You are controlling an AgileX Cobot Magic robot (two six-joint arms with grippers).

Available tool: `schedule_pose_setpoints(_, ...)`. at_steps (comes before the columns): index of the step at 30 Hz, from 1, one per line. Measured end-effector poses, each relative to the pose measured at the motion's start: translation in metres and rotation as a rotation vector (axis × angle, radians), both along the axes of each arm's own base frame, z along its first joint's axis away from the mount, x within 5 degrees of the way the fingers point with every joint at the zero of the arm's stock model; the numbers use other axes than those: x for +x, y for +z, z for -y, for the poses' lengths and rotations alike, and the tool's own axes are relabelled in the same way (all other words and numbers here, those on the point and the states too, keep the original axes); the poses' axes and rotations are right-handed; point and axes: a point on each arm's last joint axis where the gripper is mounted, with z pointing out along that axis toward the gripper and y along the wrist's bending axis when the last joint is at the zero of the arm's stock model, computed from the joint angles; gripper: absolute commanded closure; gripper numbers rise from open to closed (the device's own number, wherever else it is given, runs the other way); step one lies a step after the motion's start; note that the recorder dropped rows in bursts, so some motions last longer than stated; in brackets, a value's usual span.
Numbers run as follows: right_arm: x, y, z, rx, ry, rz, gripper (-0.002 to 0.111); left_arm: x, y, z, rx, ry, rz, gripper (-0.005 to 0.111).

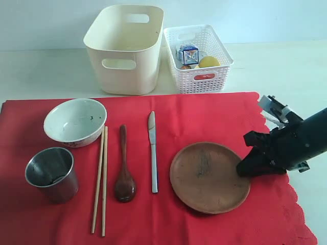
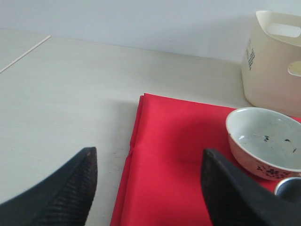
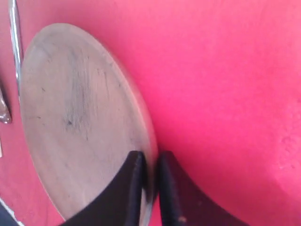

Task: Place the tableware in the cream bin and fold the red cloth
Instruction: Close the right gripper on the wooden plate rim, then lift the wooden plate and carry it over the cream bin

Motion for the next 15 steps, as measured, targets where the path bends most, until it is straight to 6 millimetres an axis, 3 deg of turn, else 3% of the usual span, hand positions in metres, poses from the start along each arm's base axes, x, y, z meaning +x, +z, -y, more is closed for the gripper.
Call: schedule_pose_setpoints(15, -0.005, 0.077, 0.0, -0.012, -0.028, 0.269, 0.108, 0.0, 0.0, 0.0, 0.0, 0.0, 0.0, 0.045)
